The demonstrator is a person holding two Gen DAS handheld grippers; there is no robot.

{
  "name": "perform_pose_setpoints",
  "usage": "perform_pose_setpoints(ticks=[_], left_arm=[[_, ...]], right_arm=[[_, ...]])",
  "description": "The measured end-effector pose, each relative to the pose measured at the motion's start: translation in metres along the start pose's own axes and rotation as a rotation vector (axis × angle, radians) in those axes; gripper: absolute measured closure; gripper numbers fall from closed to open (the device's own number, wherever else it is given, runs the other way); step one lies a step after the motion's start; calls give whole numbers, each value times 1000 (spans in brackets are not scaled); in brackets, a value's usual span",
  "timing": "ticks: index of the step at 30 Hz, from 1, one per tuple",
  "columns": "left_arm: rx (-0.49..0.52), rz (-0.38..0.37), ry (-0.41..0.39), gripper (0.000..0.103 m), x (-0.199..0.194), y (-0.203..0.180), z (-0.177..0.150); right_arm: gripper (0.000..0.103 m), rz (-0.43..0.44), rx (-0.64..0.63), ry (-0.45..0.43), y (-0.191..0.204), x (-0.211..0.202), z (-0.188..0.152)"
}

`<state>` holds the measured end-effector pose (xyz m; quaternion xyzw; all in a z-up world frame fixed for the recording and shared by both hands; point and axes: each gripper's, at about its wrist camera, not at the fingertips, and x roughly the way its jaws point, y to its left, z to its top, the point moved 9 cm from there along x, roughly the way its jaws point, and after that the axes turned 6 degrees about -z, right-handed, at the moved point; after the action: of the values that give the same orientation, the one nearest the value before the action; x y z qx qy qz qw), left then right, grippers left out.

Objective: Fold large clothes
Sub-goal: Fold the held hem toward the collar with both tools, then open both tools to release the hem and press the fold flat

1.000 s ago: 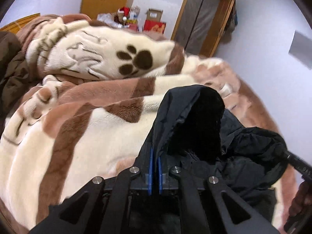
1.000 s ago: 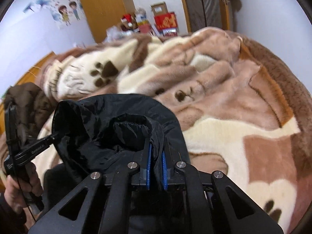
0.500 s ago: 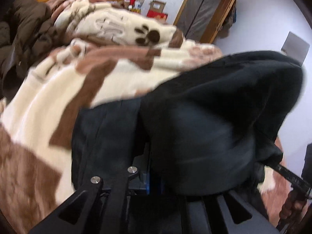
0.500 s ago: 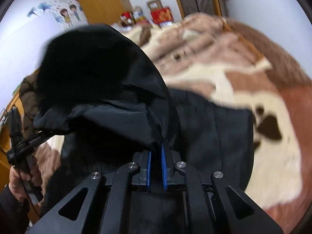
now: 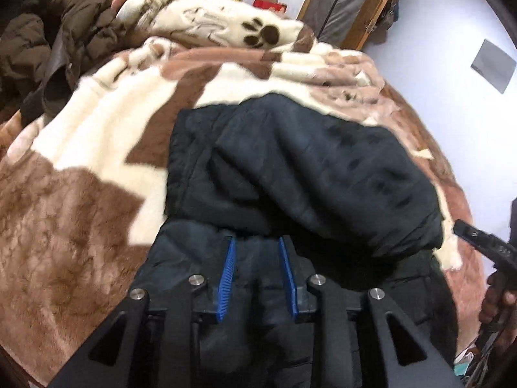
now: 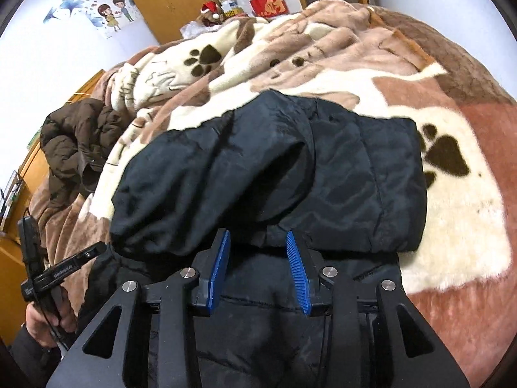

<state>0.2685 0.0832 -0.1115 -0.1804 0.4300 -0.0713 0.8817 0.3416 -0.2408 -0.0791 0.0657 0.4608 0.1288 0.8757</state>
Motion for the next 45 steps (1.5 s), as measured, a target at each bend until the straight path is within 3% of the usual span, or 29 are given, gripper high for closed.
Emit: perform_pose_setpoints(ticks=[3, 5, 7, 13, 16, 23, 26, 29, 34, 38, 42, 45], left_arm=[[37, -57, -49, 69, -1, -31, 26], [79, -82, -78, 59, 4, -51, 39], [111, -95, -73, 58, 18, -62, 41], [66, -52, 90, 57, 87, -40, -10], [37, -49, 91, 54, 98, -29, -24], [59, 17, 96, 53, 114, -25, -21], [45, 32, 108, 53, 106, -28, -18], [62, 21, 97, 53, 83, -34, -15], [66, -2, -2, 54, 47, -36, 17], [42, 29, -71, 53, 58, -25, 71], [30, 92, -31, 53, 101, -3, 85], [39, 82, -5, 52, 126, 7, 66]], right_arm=[[65, 8, -12, -28, 11, 2, 12], [65, 11, -28, -52, 21, 5, 21], [65, 18, -33, -57, 26, 15, 26], [66, -27, -8, 82, 12, 77, -15], [66, -13, 21, 111, 6, 93, -33], [68, -64, -39, 111, 8, 108, -34], [68, -75, -34, 134, 9, 96, -34], [68, -73, -51, 80, 13, 66, -29], [68, -70, -66, -77, 13, 23, 9], [68, -98, -68, -101, 9, 40, 44], [68, -174, -44, -25, -21, 80, 48], [67, -129, -5, 28, -39, 107, 25]])
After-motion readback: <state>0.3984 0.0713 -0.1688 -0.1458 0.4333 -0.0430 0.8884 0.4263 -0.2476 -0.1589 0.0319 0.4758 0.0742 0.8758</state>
